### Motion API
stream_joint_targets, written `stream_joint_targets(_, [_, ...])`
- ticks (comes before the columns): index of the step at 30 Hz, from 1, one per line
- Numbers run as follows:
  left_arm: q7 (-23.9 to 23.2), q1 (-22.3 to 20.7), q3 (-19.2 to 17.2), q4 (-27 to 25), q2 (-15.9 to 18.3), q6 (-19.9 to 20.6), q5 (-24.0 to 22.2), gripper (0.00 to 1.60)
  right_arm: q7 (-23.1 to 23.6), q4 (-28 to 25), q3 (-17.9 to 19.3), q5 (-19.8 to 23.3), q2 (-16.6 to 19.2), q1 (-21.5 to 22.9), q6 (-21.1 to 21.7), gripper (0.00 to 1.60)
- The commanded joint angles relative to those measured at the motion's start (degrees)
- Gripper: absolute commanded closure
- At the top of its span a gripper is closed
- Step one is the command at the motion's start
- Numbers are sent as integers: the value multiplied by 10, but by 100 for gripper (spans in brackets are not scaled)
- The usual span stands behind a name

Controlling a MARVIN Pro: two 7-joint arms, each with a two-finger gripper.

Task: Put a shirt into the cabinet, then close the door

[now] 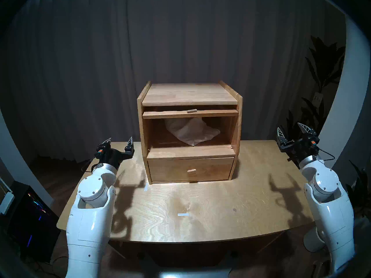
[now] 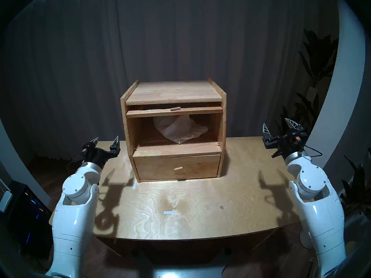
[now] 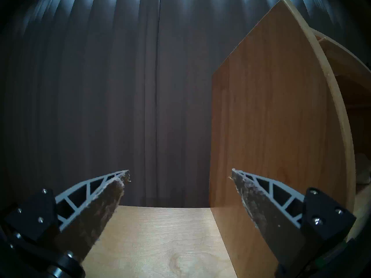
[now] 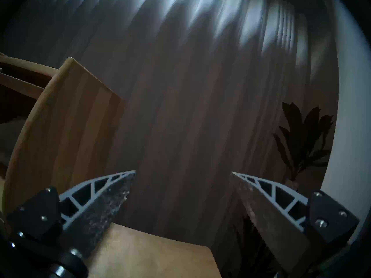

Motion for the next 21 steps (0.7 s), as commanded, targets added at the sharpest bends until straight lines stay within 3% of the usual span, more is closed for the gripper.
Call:
stream_joint_targets(1, [0, -8, 0, -16, 0, -5, -1, 0, 68, 56, -3, 50, 15, 48, -67, 0])
stream_joint_targets(12, [4, -9, -3, -18, -1, -2, -2, 0, 178, 156, -59, 97, 28, 110, -153, 0])
stream_joint_targets(21, [-2, -10, -38, -33, 11, 1, -31, 0, 256, 228, -79, 125, 21, 165, -213, 0])
